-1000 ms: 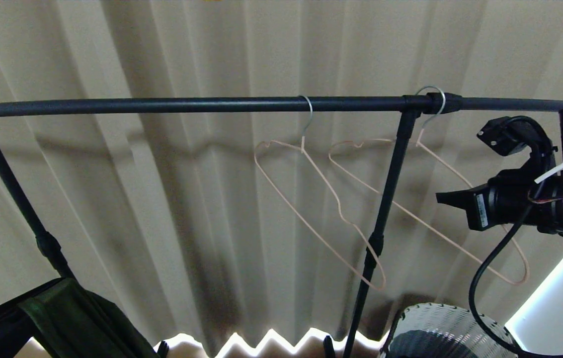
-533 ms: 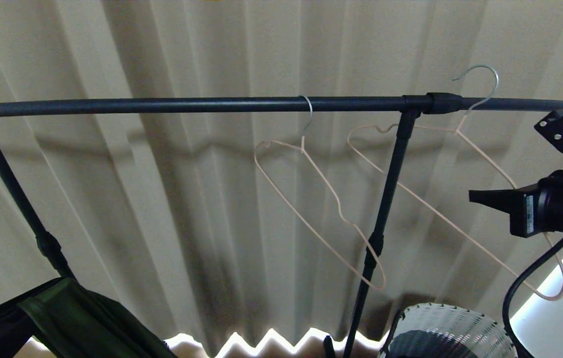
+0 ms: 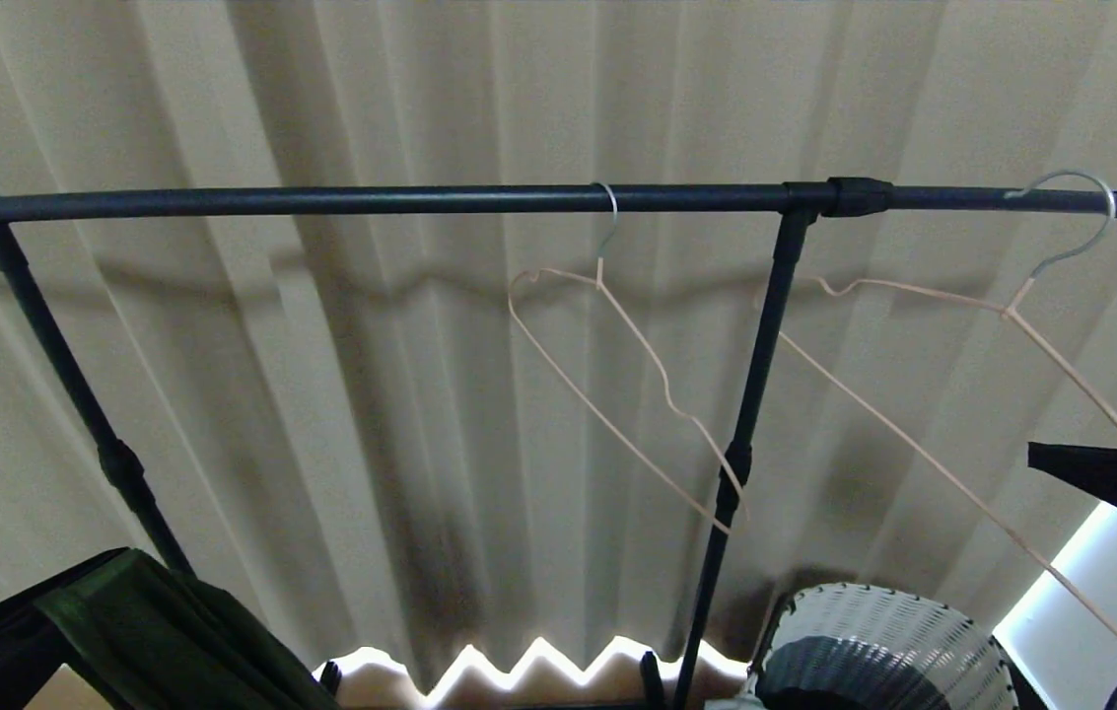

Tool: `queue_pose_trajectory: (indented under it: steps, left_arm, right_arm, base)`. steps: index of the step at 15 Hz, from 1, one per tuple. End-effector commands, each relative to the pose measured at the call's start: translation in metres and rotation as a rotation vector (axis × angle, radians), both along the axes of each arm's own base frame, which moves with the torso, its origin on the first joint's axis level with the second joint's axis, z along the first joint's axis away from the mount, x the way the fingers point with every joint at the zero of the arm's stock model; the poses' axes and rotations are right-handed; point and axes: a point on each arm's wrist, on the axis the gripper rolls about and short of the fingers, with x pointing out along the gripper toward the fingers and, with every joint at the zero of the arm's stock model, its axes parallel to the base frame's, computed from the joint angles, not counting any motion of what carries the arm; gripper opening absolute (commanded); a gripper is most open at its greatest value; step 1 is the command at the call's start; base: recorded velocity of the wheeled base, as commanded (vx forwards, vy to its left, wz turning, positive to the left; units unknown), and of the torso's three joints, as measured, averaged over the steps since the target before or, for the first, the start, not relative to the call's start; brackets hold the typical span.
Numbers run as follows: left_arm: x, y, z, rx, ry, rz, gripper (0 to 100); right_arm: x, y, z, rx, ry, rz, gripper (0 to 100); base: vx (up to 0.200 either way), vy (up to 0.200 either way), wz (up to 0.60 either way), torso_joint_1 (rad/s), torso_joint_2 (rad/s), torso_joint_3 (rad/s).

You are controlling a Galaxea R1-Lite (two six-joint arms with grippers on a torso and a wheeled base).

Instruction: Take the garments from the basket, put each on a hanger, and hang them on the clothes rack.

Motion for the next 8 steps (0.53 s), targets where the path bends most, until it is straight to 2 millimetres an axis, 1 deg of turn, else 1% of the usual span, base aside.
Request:
queue_pose_trajectory:
  steps: [1, 3, 5, 6, 7, 8]
  left_arm:
    - [0.0, 0.0, -0.001, 0.002, 0.005, 0.003, 0]
    - [0.0, 0.0, -0.001, 0.003, 0.008, 0.003, 0]
    - [0.0, 0.0, -0.002, 0.006, 0.01, 0.003, 0]
    - [0.0, 0.0, -0.002, 0.005, 0.011, 0.003, 0]
    - [0.0, 0.0, -0.004, 0.01, 0.018, 0.003, 0]
    - [0.001, 0.0, -0.005, 0.01, 0.022, 0.003, 0]
  right_arm:
    - [-0.014, -0.003, -0.004, -0.001, -0.015, -0.011, 0]
    - [-0.018, -0.004, -0.012, -0.015, -0.003, -0.035, 0]
    - [-0.026, -0.006, -0.024, -0.028, 0.022, -0.048, 0]
    - [-0.027, -0.006, -0.025, -0.028, 0.022, -0.048, 0]
    - [-0.032, -0.007, -0.032, -0.029, 0.038, -0.044, 0]
    - [-0.037, -0.008, -0.04, -0.032, 0.056, -0.043, 0]
  base:
    - [-0.2, 0.0, 0.0, -0.017, 0.0, 0.007]
    - [-0.2, 0.0, 0.0, 0.0, 0.0, 0.005]
    - [-0.2, 0.0, 0.0, 0.012, 0.0, 0.005]
    - [-0.2, 0.0, 0.0, 0.002, 0.01, 0.002]
    - [-0.2, 0.0, 0.0, -0.002, 0.01, 0.002]
    - [0.0, 0.0, 0.0, 0.0, 0.0, 0.0]
